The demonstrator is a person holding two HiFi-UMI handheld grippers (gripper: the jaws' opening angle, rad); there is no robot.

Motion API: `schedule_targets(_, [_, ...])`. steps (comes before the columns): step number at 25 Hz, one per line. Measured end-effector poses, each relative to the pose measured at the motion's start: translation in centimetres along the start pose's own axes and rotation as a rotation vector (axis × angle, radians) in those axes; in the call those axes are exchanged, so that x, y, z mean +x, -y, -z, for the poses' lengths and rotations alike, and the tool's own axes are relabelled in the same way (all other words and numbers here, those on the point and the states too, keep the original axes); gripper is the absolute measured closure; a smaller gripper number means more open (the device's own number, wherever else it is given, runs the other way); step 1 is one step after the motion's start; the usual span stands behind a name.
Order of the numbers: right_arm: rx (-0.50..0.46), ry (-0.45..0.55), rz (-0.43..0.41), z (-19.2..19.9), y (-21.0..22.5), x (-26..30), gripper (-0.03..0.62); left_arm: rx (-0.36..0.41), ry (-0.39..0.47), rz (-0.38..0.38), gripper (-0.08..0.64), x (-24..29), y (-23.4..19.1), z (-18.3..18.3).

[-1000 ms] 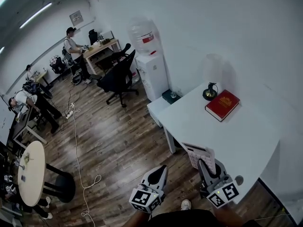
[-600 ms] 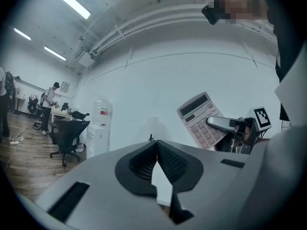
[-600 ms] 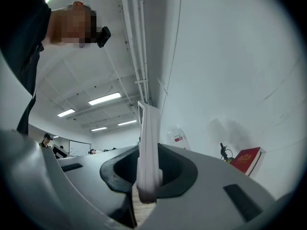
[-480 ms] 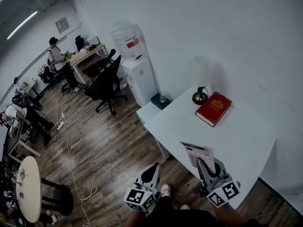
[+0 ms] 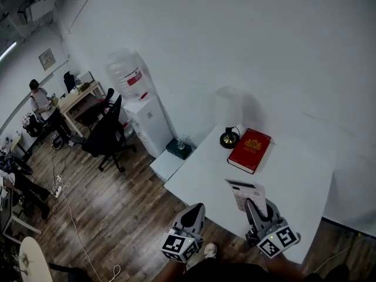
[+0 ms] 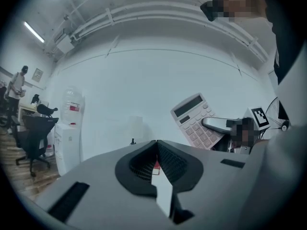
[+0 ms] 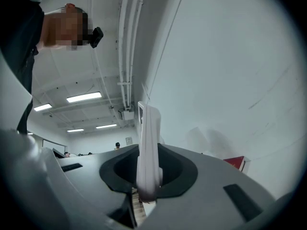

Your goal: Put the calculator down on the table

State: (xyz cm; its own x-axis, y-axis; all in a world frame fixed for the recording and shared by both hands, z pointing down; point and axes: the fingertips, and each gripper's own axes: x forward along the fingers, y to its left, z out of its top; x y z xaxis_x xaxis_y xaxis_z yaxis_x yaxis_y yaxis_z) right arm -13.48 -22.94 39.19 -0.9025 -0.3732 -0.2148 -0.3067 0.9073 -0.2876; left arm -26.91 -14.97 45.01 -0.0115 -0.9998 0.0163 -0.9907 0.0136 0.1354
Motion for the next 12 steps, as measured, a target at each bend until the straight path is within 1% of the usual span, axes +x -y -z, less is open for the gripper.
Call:
schedule_targets(5, [-0.01,0.017,0.101,0.5,1.9,1.7,0.503,-0.005,-0.033,0.1,0.541,3.5,-1.7,0.7])
schedule_targets(9, [0.007,0.027,0.179,1.7,3.4,2.3,0.502,-0.01,-0.057,0.206,0.541,6.1,-2.3,1.9])
schedule_targets(12, [0.016,0.051,0.252,2.2,4.2,2.0,0.502,-0.018,-0.082,0.275,0.541,7.6,-2.5,2.7])
